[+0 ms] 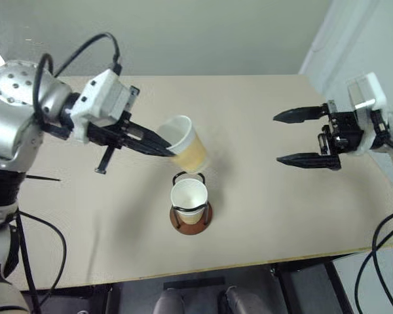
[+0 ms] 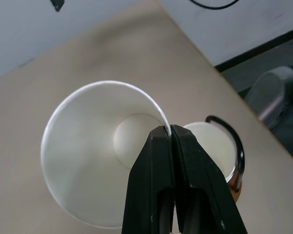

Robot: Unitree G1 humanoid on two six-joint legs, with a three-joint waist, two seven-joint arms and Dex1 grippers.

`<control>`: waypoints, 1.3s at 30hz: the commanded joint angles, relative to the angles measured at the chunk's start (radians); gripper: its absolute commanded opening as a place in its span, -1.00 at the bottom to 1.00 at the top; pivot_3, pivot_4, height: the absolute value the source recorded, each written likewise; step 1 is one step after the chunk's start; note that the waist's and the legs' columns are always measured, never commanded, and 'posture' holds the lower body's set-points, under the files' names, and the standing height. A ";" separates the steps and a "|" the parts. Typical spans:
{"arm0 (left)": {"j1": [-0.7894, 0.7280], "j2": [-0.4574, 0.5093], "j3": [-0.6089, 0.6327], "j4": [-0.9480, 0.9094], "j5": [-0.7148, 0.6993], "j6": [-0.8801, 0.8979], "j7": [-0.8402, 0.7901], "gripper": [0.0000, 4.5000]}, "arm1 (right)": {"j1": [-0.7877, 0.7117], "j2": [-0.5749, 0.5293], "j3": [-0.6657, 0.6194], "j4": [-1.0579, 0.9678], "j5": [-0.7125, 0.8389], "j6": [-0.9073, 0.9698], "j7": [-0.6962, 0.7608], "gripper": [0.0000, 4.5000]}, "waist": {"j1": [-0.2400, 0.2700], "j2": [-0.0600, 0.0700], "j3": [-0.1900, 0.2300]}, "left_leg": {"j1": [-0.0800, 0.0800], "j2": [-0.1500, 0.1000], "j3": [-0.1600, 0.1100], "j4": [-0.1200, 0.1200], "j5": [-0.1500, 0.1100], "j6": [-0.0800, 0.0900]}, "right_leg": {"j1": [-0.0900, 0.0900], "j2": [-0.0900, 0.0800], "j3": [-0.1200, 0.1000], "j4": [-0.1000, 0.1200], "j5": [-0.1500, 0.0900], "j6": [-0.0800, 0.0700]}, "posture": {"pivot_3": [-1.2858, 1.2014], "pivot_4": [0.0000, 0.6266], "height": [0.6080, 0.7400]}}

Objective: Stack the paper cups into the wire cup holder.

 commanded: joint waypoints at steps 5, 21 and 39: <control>-0.057 0.119 -0.143 -0.041 -0.148 -0.079 -0.044 -0.97 | 0.105 -0.023 -0.091 -0.136 0.047 0.024 -0.091 1.00 | -0.002 0.000 0.000 | 0.001 -0.008 -0.002 0.002 -0.001 0.002 | -0.002 -0.002 0.006 0.004 -0.003 0.005 | 0.03 -0.52 1.00; -0.040 0.144 -0.237 -0.079 -0.113 -0.166 -0.044 -0.97 | 0.121 -0.026 -0.090 -0.148 0.051 0.019 -0.132 1.00 | -0.002 0.000 0.000 | 0.001 -0.021 -0.003 0.004 -0.003 0.005 | -0.002 -0.016 0.008 0.009 -0.008 0.013 | 0.03 -0.52 1.00; 0.001 0.108 -0.211 -0.097 -0.055 -0.130 -0.044 0.09 | 0.085 -0.020 -0.062 -0.117 0.039 0.014 -0.131 1.00 | -0.001 0.000 0.000 | 0.001 -0.024 -0.004 0.004 -0.004 0.006 | -0.002 -0.018 0.008 0.009 -0.009 0.015 | 0.03 -0.52 1.00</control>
